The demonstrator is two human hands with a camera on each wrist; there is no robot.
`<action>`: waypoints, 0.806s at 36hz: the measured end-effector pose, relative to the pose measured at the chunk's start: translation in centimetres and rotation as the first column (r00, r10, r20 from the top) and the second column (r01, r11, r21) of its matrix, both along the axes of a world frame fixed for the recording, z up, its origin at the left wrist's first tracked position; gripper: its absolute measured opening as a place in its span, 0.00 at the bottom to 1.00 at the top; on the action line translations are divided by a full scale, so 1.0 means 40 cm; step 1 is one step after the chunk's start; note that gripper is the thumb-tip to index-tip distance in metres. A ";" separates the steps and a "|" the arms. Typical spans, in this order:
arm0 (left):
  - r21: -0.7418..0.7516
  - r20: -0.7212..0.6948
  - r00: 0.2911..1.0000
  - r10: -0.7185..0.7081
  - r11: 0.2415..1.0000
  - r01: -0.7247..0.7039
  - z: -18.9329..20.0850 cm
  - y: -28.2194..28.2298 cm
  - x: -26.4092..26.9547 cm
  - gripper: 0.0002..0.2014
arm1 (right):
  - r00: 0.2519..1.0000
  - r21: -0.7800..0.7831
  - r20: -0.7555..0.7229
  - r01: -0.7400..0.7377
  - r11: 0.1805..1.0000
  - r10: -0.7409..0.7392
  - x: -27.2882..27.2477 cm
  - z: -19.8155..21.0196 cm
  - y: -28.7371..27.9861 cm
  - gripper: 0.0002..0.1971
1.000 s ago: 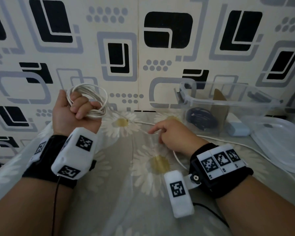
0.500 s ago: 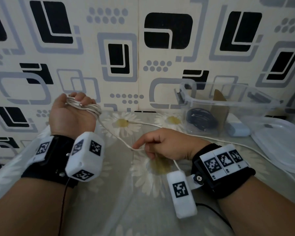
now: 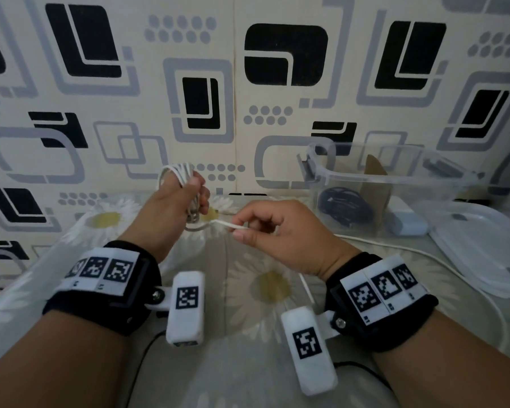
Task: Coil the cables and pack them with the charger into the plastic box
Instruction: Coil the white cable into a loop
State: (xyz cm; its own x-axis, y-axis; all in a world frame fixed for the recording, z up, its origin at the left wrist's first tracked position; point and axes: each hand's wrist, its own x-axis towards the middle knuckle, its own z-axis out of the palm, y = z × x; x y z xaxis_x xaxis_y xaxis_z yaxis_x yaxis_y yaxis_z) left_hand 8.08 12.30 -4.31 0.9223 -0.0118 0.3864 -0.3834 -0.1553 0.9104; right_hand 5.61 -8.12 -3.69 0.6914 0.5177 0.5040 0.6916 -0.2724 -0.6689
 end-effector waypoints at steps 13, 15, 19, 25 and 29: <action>0.394 -0.071 0.981 -0.178 0.899 0.191 0.005 -0.028 -0.044 0.26 | 0.960 0.166 0.150 0.212 0.963 -0.238 0.019 -0.010 -0.006 0.06; 0.403 -0.093 0.979 -0.183 0.892 0.205 0.000 -0.028 -0.039 0.28 | 0.955 0.168 0.154 0.226 0.959 -0.252 0.021 -0.012 -0.007 0.06; 0.425 -0.147 0.943 -0.298 0.842 0.333 -0.010 -0.023 -0.018 0.29 | 0.946 0.179 0.163 0.250 0.952 -0.279 0.024 -0.013 -0.008 0.05; 0.452 -0.168 0.942 -0.291 0.826 0.336 -0.024 -0.024 -0.012 0.29 | 0.951 0.207 0.063 0.283 0.936 -0.302 0.029 -0.014 -0.007 0.05; 0.451 -0.146 0.978 -0.149 0.870 0.200 -0.032 -0.023 -0.011 0.24 | 0.972 0.214 -0.094 0.231 0.949 -0.215 0.030 -0.006 -0.009 0.08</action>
State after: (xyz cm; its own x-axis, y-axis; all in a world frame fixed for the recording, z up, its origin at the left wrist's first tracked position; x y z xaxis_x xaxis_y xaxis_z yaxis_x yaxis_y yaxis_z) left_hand 7.66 11.39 -5.60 0.9228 -0.3293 0.2001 -0.3513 -0.5059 0.7878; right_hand 6.82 -8.48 -3.94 0.8130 0.2269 0.5362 0.5809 -0.2536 -0.7735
